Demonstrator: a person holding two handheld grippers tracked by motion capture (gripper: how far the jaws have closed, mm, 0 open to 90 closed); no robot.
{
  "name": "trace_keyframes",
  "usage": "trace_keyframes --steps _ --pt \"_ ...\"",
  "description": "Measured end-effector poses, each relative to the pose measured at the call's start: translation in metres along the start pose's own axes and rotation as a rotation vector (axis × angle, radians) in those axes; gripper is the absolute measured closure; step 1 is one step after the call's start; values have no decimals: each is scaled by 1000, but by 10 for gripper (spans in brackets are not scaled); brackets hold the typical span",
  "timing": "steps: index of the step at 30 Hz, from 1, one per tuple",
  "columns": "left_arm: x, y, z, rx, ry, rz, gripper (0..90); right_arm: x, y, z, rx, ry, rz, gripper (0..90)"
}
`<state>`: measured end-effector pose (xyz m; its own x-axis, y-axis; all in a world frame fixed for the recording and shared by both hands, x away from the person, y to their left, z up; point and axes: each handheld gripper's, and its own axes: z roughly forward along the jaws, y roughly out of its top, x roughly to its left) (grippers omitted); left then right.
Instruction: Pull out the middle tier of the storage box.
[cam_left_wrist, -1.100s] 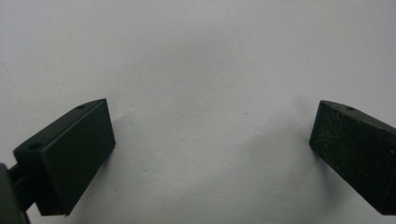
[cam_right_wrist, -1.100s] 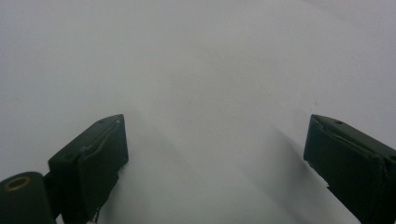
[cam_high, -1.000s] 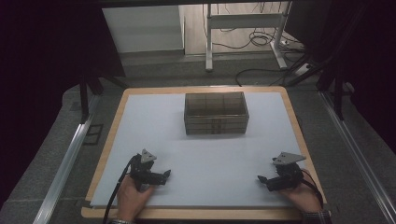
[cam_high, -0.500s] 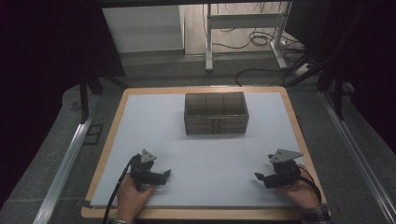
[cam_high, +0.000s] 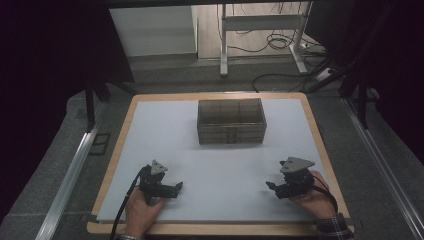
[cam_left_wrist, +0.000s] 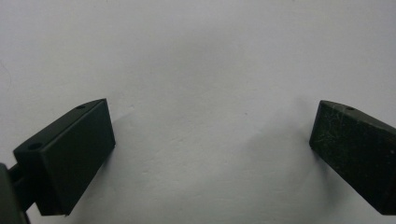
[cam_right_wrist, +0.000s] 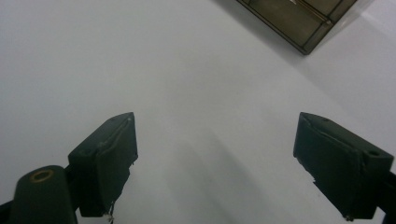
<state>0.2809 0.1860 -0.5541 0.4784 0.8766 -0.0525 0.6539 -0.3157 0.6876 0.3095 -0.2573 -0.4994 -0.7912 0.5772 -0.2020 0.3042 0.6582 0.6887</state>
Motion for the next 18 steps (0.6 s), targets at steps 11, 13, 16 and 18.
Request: trace_keyframes --steps 11,13,16,18 --pt "0 0 0 0 0 0 0 4 15 8 1 -11 -61 172" --pt "0 0 0 0 0 -1 0 5 18 10 -4 -13 -65 172" --pt "0 0 0 -1 0 -1 0 7 22 13 -5 -16 -76 172" --pt "0 0 0 -1 0 -2 0 8 25 16 -5 -21 -91 173"
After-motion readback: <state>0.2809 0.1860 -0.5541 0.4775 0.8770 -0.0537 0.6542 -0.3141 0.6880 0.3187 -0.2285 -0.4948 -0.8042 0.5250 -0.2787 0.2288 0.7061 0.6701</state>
